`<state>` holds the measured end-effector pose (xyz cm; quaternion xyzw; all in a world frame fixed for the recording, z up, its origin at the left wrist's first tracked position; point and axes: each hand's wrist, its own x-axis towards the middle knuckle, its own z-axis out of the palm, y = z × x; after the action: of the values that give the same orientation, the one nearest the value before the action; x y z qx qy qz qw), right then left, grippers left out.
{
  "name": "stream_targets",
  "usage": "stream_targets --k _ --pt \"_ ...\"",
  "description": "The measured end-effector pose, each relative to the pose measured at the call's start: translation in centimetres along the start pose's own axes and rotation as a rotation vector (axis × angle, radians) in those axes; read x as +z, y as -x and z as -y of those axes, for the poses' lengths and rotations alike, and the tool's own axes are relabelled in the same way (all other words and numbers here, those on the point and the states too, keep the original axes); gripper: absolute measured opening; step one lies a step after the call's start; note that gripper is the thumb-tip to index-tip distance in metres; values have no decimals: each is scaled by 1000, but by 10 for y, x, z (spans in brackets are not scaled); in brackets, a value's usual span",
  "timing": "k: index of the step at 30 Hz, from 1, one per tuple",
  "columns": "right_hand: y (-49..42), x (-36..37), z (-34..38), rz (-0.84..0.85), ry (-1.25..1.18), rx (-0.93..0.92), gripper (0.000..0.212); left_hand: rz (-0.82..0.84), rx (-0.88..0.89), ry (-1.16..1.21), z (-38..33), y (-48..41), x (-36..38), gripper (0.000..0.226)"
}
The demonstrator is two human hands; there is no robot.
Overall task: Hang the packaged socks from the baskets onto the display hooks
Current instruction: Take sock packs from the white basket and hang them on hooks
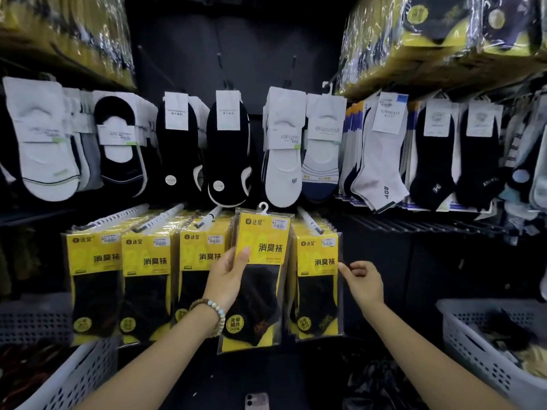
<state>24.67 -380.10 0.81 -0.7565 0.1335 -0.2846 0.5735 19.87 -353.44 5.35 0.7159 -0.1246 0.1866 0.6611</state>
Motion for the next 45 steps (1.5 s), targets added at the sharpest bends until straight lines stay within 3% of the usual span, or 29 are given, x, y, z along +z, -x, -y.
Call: stream_targets --k 3,8,14,20,26,31,35,39,45 --pt "14 -6 18 81 -147 -70 22 39 -27 2 3 6 11 9" --pt "47 -5 59 384 -416 -33 29 139 -88 55 13 16 52 19" --pt "53 -14 51 249 -473 -16 15 174 -91 7 16 24 92 7" --pt "24 -24 50 111 -389 -4 8 254 -157 -19 16 16 114 51" --pt "7 -3 53 230 -258 -110 12 39 -168 40 29 12 115 49" --pt "-2 10 38 216 -265 -76 11 20 -71 -91 42 -5 106 56" --pt "-10 10 26 170 -233 -78 44 157 -81 -281 53 -23 103 69" --pt "-17 15 21 314 -336 -9 79 261 -133 -248 58 -35 109 73" --pt "-14 24 20 501 -409 -79 47 186 -11 -70 58 -34 122 62"
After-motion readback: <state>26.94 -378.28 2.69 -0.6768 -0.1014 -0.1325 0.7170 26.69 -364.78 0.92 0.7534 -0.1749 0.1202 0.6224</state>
